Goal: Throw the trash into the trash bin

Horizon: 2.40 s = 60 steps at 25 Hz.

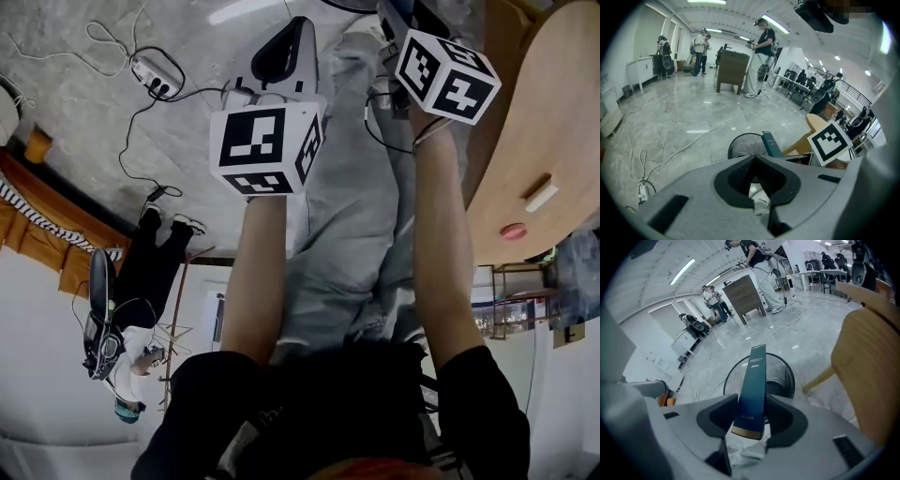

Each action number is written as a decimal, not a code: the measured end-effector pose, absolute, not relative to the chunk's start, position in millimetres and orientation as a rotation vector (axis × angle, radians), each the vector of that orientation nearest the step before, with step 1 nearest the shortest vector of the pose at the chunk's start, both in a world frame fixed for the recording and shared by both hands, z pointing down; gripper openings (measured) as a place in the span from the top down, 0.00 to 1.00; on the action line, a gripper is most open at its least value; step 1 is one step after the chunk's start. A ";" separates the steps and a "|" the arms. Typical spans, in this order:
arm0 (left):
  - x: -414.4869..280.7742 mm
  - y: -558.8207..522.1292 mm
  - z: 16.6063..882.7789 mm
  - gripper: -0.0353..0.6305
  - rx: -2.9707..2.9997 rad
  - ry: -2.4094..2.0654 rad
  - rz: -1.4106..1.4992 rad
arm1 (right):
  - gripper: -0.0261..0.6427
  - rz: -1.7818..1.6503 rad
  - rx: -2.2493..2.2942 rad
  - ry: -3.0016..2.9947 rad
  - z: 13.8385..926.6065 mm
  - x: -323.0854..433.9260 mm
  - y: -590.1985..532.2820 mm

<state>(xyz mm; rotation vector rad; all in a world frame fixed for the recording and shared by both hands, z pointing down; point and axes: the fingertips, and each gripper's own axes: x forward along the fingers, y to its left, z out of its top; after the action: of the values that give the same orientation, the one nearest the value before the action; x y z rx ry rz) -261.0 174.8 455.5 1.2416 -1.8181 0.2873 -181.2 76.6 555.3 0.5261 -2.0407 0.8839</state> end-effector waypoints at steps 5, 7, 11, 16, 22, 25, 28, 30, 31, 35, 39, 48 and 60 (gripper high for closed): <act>-255.7 158.2 445.9 0.93 1.235 -1.811 0.281 | 0.63 0.810 0.521 -2.082 552.5 -190.0 52.9; -247.5 161.9 449.4 0.93 1.252 -1.802 0.296 | 0.63 0.837 0.533 -2.095 557.2 -182.4 61.6; -236.8 164.6 452.3 0.93 1.306 -1.777 0.329 | 0.63 0.878 0.551 -2.116 551.0 -167.5 77.5; -224.1 133.2 428.8 0.93 1.404 -1.730 0.363 | 0.91 0.921 0.674 -2.175 503.3 -143.8 60.0; -192.2 88.7 396.6 0.93 1.568 -1.641 0.429 | 0.93 0.996 0.765 -2.271 441.7 -116.8 51.5; -169.9 69.1 380.0 0.93 1.644 -1.590 0.464 | 0.94 1.009 0.842 -2.281 418.0 -94.4 45.5; -142.4 48.8 365.2 0.93 1.734 -1.526 0.506 | 0.94 1.034 0.967 -2.275 398.8 -62.1 34.1; -120.2 35.4 357.4 0.93 1.801 -1.472 0.533 | 0.94 1.048 1.077 -2.255 389.4 -33.8 25.1; -108.1 29.5 354.0 0.93 1.832 -1.443 0.546 | 0.94 1.054 1.133 -2.241 385.4 -18.5 21.1; -51.0 10.8 343.0 0.93 1.946 -1.327 0.586 | 0.94 1.074 1.341 -2.169 372.6 49.5 9.3; 16.2 7.2 337.0 0.93 2.037 -1.210 0.628 | 0.94 1.108 1.536 -2.088 364.8 122.2 12.2; 134.7 18.4 339.0 0.93 2.181 -0.967 0.743 | 0.94 1.205 1.863 -1.929 364.1 246.8 43.7; 202.5 30.9 354.4 0.93 2.235 -0.825 0.837 | 0.76 1.349 1.869 -1.877 404.8 301.1 55.3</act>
<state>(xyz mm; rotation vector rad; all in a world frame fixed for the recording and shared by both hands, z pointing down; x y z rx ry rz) 202.5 30.9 354.4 2.2353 -0.8252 0.8366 301.1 55.3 404.8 1.8689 -1.8769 1.3492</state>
